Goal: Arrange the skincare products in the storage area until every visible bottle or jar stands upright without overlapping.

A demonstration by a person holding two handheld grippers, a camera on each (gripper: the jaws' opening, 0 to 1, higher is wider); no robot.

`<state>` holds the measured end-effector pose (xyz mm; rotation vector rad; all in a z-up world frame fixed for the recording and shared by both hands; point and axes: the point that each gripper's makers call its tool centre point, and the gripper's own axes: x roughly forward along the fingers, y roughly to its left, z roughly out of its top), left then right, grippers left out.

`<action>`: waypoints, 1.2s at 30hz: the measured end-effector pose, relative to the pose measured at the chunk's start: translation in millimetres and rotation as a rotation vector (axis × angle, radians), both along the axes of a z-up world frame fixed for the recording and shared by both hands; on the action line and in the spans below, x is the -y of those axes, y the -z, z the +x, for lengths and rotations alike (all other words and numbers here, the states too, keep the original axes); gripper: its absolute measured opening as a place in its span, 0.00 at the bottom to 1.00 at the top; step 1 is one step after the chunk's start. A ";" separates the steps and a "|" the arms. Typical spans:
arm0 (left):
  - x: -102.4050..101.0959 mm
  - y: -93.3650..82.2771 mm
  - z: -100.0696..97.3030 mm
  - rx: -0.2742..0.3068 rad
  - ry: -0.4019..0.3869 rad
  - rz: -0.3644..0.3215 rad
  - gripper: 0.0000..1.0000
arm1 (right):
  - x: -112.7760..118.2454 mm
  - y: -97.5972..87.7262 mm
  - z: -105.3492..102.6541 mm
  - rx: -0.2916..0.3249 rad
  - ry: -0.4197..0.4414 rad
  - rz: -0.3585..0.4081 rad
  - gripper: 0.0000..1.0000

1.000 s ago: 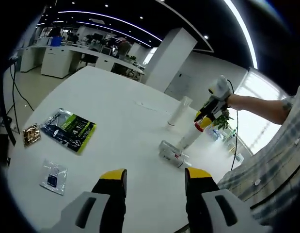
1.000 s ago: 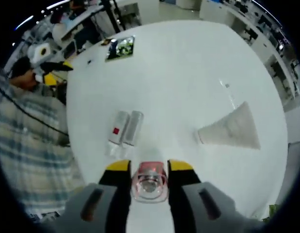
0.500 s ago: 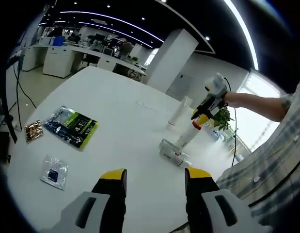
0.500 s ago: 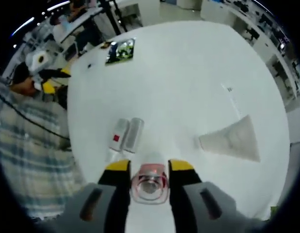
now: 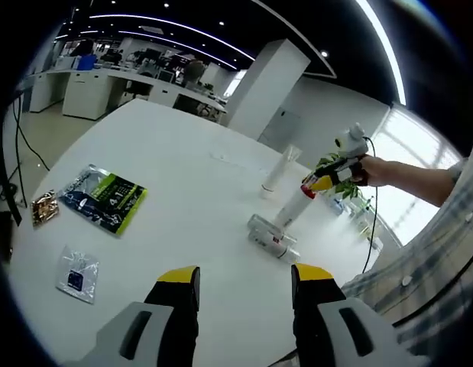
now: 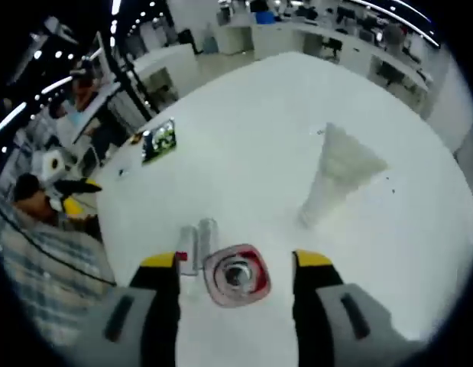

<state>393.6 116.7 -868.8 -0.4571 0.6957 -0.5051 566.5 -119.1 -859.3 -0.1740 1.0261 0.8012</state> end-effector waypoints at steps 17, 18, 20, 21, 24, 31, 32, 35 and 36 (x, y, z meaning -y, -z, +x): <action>11.9 -1.8 4.6 -0.008 0.093 0.034 0.49 | 5.1 33.1 1.4 0.124 0.560 0.181 0.49; 11.5 -1.4 4.0 -0.010 0.095 0.036 0.49 | 6.0 32.9 2.3 0.132 0.561 0.175 0.48; 10.2 0.5 2.6 -0.017 0.098 0.041 0.49 | 6.8 32.5 4.4 0.135 0.569 0.179 0.46; 10.1 0.9 2.1 -0.019 0.100 0.042 0.49 | 6.5 33.0 4.5 0.128 0.573 0.180 0.45; 10.4 2.8 1.2 -0.028 0.108 0.054 0.49 | 7.2 28.9 6.8 0.147 0.585 0.182 0.41; 18.2 0.4 4.6 -0.028 0.129 0.057 0.49 | 9.5 29.3 7.9 0.187 0.564 0.157 0.36; 18.6 0.1 4.7 -0.027 0.131 0.058 0.49 | 9.4 29.7 7.6 0.190 0.558 0.153 0.36; 21.4 -1.0 5.5 -0.026 0.138 0.056 0.49 | 8.6 28.9 7.7 0.234 0.484 0.121 0.34; 21.6 -1.0 5.5 -0.026 0.139 0.057 0.49 | 8.5 28.5 7.9 0.239 0.471 0.118 0.34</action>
